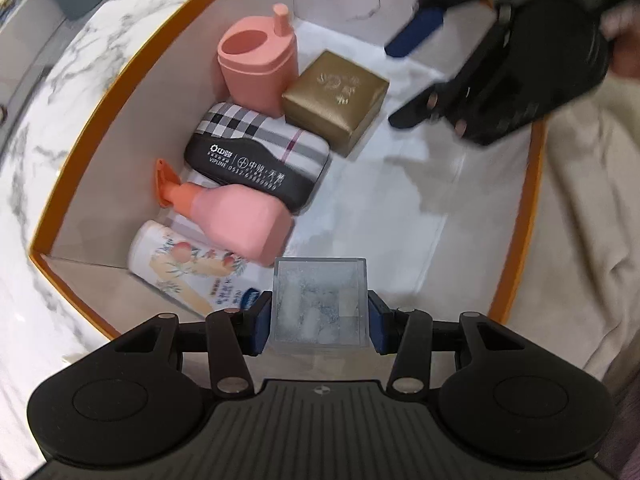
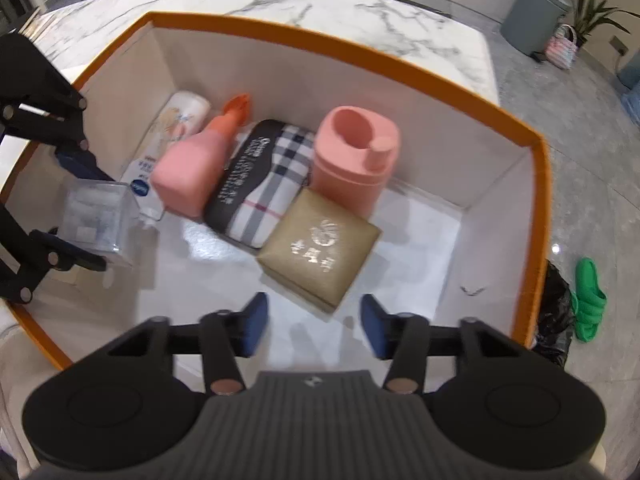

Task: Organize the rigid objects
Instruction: 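Lower the cube box into the orange box and open the left tool, then withdraw both tools to the table, lowering the left tool onto the fantasy-art card box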

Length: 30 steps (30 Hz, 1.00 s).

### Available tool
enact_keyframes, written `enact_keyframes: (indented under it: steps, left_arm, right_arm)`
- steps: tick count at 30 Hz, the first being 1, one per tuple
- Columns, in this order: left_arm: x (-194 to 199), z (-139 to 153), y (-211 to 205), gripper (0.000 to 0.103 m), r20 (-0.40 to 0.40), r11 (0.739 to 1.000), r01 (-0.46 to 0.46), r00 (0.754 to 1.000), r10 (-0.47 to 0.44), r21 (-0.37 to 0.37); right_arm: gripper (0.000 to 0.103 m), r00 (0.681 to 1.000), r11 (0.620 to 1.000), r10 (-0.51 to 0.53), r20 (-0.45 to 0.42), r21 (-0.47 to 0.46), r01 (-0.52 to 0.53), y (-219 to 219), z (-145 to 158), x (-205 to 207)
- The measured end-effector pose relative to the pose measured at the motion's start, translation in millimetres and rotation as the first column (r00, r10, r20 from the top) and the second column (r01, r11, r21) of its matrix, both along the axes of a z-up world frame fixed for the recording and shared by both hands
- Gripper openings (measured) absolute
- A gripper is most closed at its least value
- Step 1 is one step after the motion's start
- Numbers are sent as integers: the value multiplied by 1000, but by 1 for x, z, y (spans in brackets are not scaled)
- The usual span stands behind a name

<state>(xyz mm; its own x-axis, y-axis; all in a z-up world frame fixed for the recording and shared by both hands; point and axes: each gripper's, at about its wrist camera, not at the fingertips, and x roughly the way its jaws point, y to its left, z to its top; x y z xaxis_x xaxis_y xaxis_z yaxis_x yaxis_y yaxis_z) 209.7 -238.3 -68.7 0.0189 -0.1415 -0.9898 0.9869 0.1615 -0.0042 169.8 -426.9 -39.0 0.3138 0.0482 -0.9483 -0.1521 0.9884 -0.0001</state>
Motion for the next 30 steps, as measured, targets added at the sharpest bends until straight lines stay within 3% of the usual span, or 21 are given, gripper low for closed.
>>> enact_keyframes:
  steps: [4,6,10,16,22,26,30]
  left_arm:
    - [-4,-9,-5,55,26,997,41,999,-42,58]
    - [-5,-12,-7,56,46,994,65,997,-69,91]
    - [-6,-13,-5,59,67,994,62,995,-68,93]
    - [-9,2,2,61,107,998,53,993,-56,25]
    - [-14,40,30,62,139,989,-25,989,45,-145]
    - [-8,71,61,61,102,943,-154,976,191,-294]
    - [-1,86,91,61,67,860,-324,923,378,-395]
  right_arm:
    - [56,999,995,-4,39,96,0,-3,15,-8]
    - [56,997,995,11,71,98,-18,6,20,-12]
    - [55,997,980,55,58,190,-65,24,17,-5]
    - [55,1000,938,11,-6,348,-8,34,5,8]
    - [54,996,888,-69,-55,451,87,33,-2,20]
    - [52,988,849,-119,-99,506,153,35,-10,26]
    - [49,976,802,-155,-155,557,216,38,-21,26]
